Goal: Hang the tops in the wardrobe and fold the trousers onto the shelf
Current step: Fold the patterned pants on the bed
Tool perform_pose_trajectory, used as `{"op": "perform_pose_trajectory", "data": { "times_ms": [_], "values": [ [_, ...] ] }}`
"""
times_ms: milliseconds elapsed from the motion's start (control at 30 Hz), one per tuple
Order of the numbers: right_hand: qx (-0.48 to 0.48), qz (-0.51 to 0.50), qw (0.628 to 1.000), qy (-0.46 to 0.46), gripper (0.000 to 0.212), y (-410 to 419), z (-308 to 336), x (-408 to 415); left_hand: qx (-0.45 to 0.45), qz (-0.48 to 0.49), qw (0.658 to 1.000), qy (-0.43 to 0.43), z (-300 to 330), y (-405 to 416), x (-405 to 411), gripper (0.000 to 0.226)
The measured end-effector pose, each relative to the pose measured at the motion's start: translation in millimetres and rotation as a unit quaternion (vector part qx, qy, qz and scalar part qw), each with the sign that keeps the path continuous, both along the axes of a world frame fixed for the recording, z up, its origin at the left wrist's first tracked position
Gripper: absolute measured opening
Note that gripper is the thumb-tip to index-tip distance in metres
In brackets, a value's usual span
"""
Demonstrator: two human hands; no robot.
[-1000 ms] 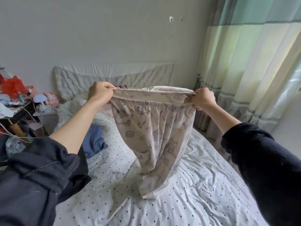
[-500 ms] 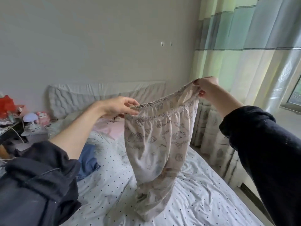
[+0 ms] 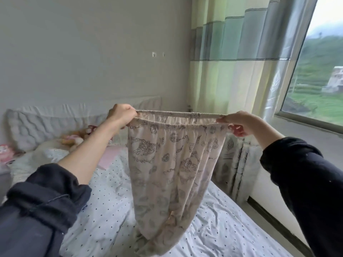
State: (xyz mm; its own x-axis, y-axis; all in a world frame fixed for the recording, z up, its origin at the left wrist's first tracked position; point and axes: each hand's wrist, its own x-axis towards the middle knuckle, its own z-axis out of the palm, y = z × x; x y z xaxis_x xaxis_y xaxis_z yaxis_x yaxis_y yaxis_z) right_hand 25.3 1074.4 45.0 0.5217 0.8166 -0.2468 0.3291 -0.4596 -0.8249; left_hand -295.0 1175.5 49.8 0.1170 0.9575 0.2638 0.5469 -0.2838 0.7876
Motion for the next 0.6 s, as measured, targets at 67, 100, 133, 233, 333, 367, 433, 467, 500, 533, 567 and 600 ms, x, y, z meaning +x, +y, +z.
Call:
{"op": "perform_pose_trajectory", "data": {
  "times_ms": [67,100,133,233,333,367,433,467,500,533,567,600],
  "values": [
    [0.029,-0.015,0.997,0.070,0.022,-13.5,-6.9,9.4,-0.015,-0.038,0.999,0.013,-9.4,-1.2,20.5,0.013],
    [0.050,-0.031,0.994,0.097,0.020,-16.7,-9.8,12.6,-0.021,-0.054,0.998,0.018,-14.2,-1.3,26.5,0.012],
    [0.069,-0.063,0.989,0.118,0.018,-24.4,-14.3,24.5,-0.030,-0.079,0.996,0.021,-20.6,-0.3,43.6,0.011],
    [0.118,-0.141,0.969,0.166,0.013,-38.8,-27.4,52.6,-0.053,-0.136,0.989,0.016,-30.7,-4.2,80.3,0.014],
    [0.158,-0.196,0.943,0.220,0.015,-55.2,-43.9,86.5,-0.114,-0.203,0.972,-0.021,-38.5,-21.4,118.7,0.014],
    [0.166,-0.207,0.936,0.232,0.016,-61.1,-48.7,100.9,-0.133,-0.227,0.964,-0.034,-39.6,-29.3,131.5,0.011],
    [0.165,-0.216,0.933,0.237,0.017,-75.3,-56.2,132.3,-0.139,-0.264,0.953,-0.054,-41.8,-43.0,158.9,0.007],
    [0.161,-0.220,0.934,0.230,0.017,-85.1,-56.3,153.5,-0.129,-0.276,0.950,-0.066,-42.1,-50.3,178.9,0.008],
    [0.152,-0.227,0.937,0.217,0.017,-92.0,-56.7,174.7,-0.116,-0.282,0.949,-0.076,-42.3,-56.7,195.6,0.010],
    [0.153,-0.234,0.938,0.203,0.018,-100.9,-53.5,200.0,-0.104,-0.290,0.948,-0.082,-41.0,-63.8,219.4,0.013],
    [0.155,-0.233,0.941,0.192,0.018,-105.4,-51.7,218.5,-0.095,-0.301,0.946,-0.078,-39.0,-68.6,234.0,0.014],
    [0.155,-0.231,0.943,0.183,0.018,-113.4,-47.3,245.0,-0.082,-0.313,0.944,-0.066,-37.2,-75.7,260.3,0.015]
  ]
}}
